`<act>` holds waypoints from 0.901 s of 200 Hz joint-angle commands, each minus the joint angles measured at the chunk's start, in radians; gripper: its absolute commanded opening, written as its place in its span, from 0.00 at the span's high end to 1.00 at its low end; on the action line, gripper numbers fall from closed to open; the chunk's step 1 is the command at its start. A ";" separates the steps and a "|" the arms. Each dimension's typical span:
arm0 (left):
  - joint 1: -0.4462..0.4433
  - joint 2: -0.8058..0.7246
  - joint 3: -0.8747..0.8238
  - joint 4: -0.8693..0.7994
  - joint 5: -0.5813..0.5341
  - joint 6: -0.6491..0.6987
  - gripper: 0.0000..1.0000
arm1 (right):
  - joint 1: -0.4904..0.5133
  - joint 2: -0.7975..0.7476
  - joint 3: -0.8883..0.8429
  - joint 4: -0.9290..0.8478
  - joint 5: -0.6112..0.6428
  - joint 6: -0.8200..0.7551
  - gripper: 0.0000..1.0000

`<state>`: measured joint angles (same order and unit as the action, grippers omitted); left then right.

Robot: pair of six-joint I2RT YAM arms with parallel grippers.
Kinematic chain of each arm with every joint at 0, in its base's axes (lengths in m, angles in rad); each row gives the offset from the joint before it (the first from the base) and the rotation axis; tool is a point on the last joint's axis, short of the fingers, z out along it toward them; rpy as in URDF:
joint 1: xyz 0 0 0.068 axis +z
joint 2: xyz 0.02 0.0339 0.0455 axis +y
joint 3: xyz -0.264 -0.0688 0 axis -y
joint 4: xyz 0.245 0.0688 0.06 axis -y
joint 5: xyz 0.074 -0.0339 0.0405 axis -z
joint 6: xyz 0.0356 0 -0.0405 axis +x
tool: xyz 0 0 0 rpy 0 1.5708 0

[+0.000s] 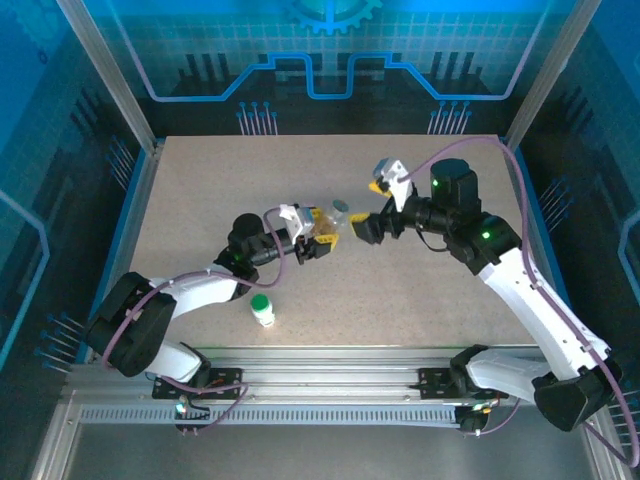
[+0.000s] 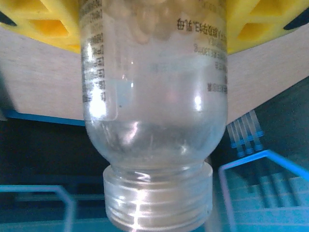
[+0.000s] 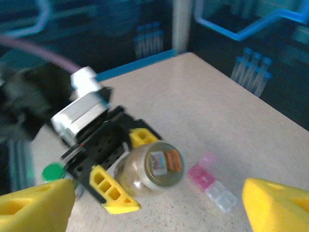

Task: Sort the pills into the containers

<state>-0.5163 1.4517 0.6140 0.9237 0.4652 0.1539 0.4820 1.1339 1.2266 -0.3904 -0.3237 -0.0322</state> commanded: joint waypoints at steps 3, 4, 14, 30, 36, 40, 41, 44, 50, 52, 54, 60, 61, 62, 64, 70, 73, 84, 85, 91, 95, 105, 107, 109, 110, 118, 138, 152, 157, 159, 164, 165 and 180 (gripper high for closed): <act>-0.043 0.006 0.036 -0.010 -0.246 0.047 1.00 | 0.020 0.056 0.009 0.067 0.272 0.432 0.13; -0.045 0.007 0.036 -0.010 -0.250 0.048 1.00 | 0.020 0.058 0.009 0.065 0.274 0.441 0.13; -0.066 0.015 0.042 -0.013 -0.283 0.065 1.00 | 0.023 0.093 0.019 0.054 0.274 0.521 0.14; -0.089 0.022 0.051 -0.028 -0.332 0.092 1.00 | 0.035 0.151 0.037 0.060 0.223 0.569 0.15; -0.095 0.025 0.053 -0.033 -0.349 0.097 1.00 | 0.039 0.173 0.055 0.046 0.208 0.577 0.15; -0.100 0.027 0.053 -0.033 -0.364 0.098 1.00 | 0.042 0.187 0.065 0.034 0.200 0.582 0.15; -0.101 0.027 0.053 -0.033 -0.366 0.097 1.00 | 0.042 0.190 0.068 0.031 0.199 0.583 0.15; -0.103 0.028 0.054 -0.033 -0.376 0.095 1.00 | 0.044 0.198 0.074 0.026 0.196 0.587 0.16; -0.108 0.030 0.055 -0.028 -0.392 0.095 1.00 | 0.047 0.209 0.082 0.021 0.190 0.594 0.16; -0.108 0.032 0.055 -0.027 -0.396 0.094 1.00 | 0.049 0.211 0.083 0.022 0.188 0.595 0.16; -0.109 0.032 0.055 -0.026 -0.399 0.093 1.00 | 0.049 0.214 0.082 0.023 0.186 0.596 0.16; -0.113 0.036 0.055 -0.023 -0.407 0.095 1.00 | 0.051 0.216 0.081 0.029 0.186 0.603 0.16; -0.113 0.035 0.055 -0.023 -0.407 0.095 1.00 | 0.051 0.216 0.080 0.030 0.186 0.604 0.16; -0.113 0.036 0.055 -0.022 -0.408 0.095 1.00 | 0.052 0.218 0.079 0.032 0.186 0.605 0.16; -0.113 0.036 0.055 -0.021 -0.408 0.095 1.00 | 0.053 0.219 0.078 0.033 0.186 0.606 0.16; -0.115 0.039 0.056 -0.020 -0.410 0.095 1.00 | 0.055 0.220 0.075 0.038 0.186 0.611 0.16; -0.116 0.041 0.058 -0.020 -0.411 0.095 1.00 | 0.055 0.221 0.073 0.040 0.184 0.612 0.17; -0.118 0.048 0.063 -0.023 -0.412 0.096 1.00 | 0.058 0.228 0.075 0.040 0.177 0.615 0.18; -0.118 0.048 0.063 -0.023 -0.412 0.097 1.00 | 0.059 0.229 0.075 0.040 0.177 0.615 0.18; -0.119 0.051 0.067 -0.024 -0.411 0.099 1.00 | 0.062 0.235 0.078 0.037 0.174 0.612 0.19; -0.121 0.054 0.068 -0.025 -0.412 0.100 1.00 | 0.063 0.238 0.079 0.033 0.172 0.610 0.20; -0.123 0.060 0.071 -0.025 -0.412 0.106 1.00 | 0.067 0.247 0.085 0.023 0.168 0.606 0.21; -0.124 0.060 0.072 -0.025 -0.412 0.108 1.00 | 0.068 0.250 0.084 0.021 0.165 0.605 0.22; -0.123 0.061 0.073 -0.026 -0.413 0.108 1.00 | 0.069 0.252 0.085 0.021 0.164 0.605 0.22; -0.123 0.061 0.073 -0.026 -0.413 0.108 1.00 | 0.068 0.252 0.085 0.020 0.162 0.605 0.23; -0.125 0.064 0.076 -0.029 -0.413 0.112 1.00 | 0.072 0.258 0.083 0.021 0.159 0.604 0.24; -0.126 0.069 0.077 -0.029 -0.417 0.112 1.00 | 0.079 0.265 0.081 0.023 0.156 0.601 0.27; -0.125 0.069 0.076 -0.027 -0.413 0.111 1.00 | 0.080 0.273 0.089 0.019 0.166 0.589 0.30; -0.126 0.067 0.076 -0.028 -0.414 0.111 1.00 | 0.079 0.276 0.090 0.012 0.173 0.583 0.32; -0.126 0.067 0.076 -0.027 -0.413 0.111 1.00 | 0.079 0.277 0.091 0.010 0.175 0.579 0.34; -0.127 0.067 0.074 -0.027 -0.412 0.111 1.00 | 0.079 0.280 0.094 0.006 0.178 0.569 0.37; -0.128 0.067 0.075 -0.028 -0.412 0.111 1.00 | 0.079 0.281 0.095 0.006 0.178 0.568 0.38; -0.128 0.064 0.071 -0.028 -0.407 0.110 1.00 | 0.078 0.286 0.097 -0.001 0.186 0.535 0.48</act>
<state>-0.6353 1.5177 0.6617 0.8749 0.0662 0.2440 0.5495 1.4055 1.2858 -0.3679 -0.1486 0.5465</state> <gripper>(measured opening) 0.520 0.571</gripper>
